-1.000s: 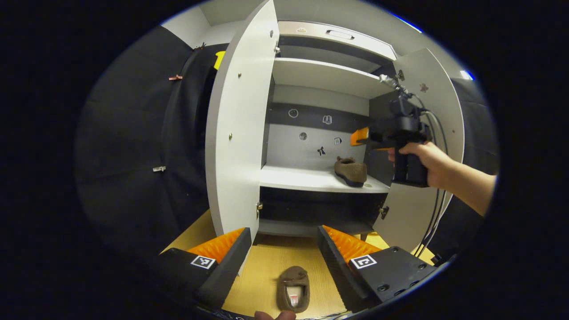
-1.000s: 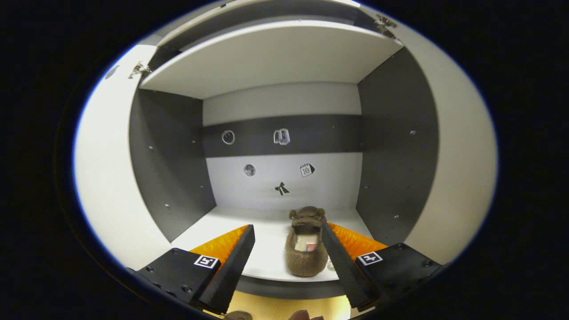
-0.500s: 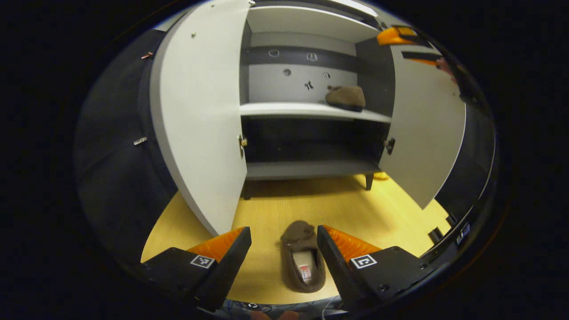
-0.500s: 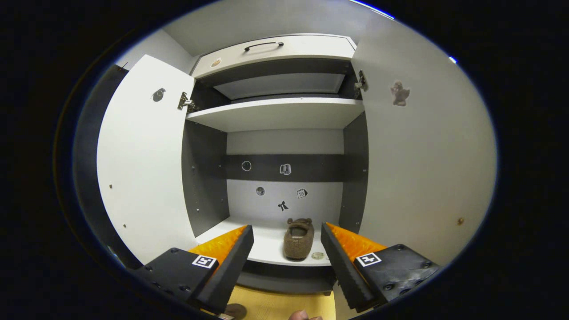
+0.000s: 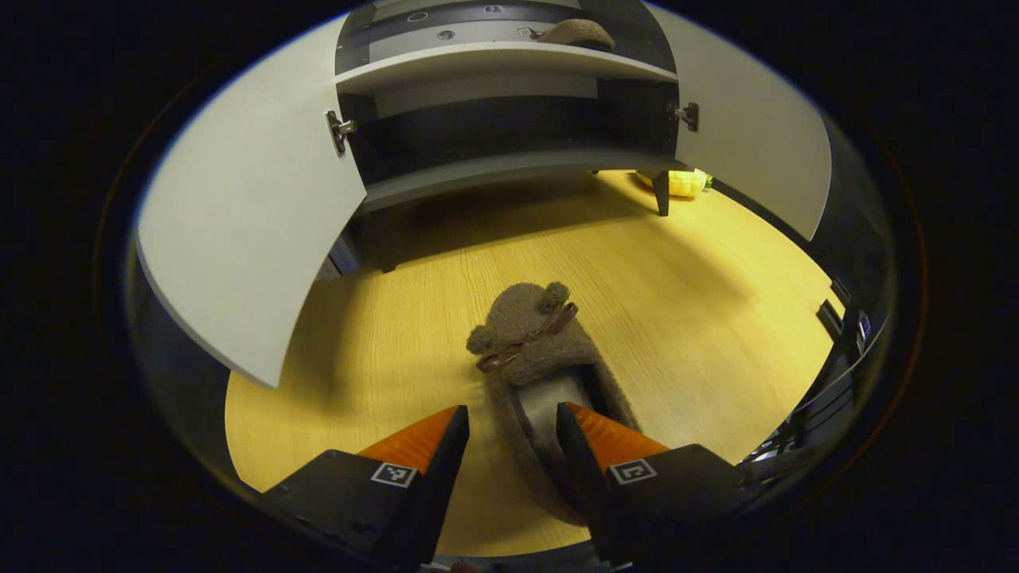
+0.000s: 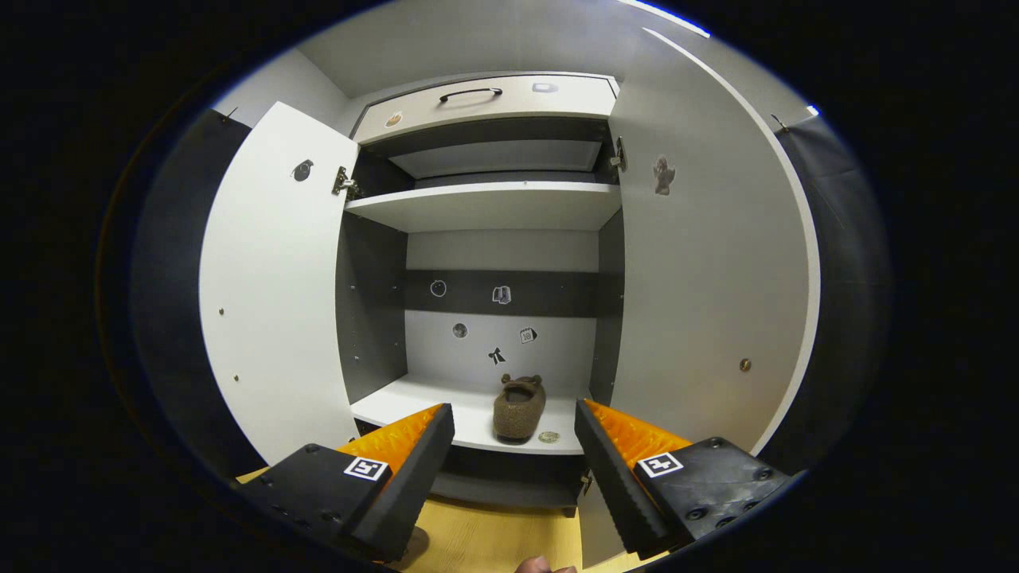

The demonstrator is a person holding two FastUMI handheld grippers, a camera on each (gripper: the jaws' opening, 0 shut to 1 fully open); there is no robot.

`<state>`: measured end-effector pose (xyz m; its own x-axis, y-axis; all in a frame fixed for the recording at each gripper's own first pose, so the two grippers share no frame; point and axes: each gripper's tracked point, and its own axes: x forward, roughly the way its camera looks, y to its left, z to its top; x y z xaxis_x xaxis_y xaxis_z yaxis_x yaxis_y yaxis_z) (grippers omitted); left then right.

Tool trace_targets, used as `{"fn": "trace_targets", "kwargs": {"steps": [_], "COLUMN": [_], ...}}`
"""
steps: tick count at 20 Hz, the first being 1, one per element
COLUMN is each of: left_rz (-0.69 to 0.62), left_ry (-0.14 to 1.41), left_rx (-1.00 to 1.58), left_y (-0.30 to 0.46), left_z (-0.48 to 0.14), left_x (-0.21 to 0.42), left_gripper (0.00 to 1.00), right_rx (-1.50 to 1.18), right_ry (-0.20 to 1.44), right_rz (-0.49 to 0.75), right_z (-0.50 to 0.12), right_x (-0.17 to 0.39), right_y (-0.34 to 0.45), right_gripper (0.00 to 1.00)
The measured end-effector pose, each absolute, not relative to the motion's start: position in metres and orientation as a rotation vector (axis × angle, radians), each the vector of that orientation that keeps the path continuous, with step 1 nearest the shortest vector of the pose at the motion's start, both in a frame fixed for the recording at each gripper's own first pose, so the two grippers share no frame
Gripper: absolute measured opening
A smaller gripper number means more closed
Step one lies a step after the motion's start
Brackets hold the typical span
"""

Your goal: Grab one shoe with the right hand and put it into the shoe cabinet, grab the other shoe with the left hand and put it into the shoe cabinet; then close the right door with the right hand and the left door with the left hand.

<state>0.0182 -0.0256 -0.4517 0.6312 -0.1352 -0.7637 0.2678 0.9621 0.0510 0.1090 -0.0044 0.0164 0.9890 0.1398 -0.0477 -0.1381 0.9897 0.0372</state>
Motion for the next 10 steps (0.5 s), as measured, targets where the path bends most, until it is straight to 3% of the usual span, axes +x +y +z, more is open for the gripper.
{"fn": "trace_targets", "kwargs": {"steps": [2,5,9,10], "left_rz": [-0.236,-0.205,-0.145,-0.125], "left_ry": [0.803,0.775,0.741,0.742], "left_rx": [0.142,0.143,0.104,0.102], "left_y": [-0.033,-0.031,-0.027,-0.025], "left_z": [-0.455,-0.465,-0.468,-0.467], "left_x": [0.035,0.056,0.078,0.081], "left_gripper": [0.68,0.52,0.41,0.29], "right_rx": [0.021,0.018,0.011,0.006], "right_ry": [0.043,0.049,0.060,0.058], "right_rz": [0.105,0.078,0.051,0.047], "right_z": [0.018,0.016,0.013,0.012], "right_x": [0.107,0.104,0.102,0.101], "right_y": [-0.014,-0.020,-0.028,-0.030], "right_gripper": [0.98,0.98,0.98,0.98]}}
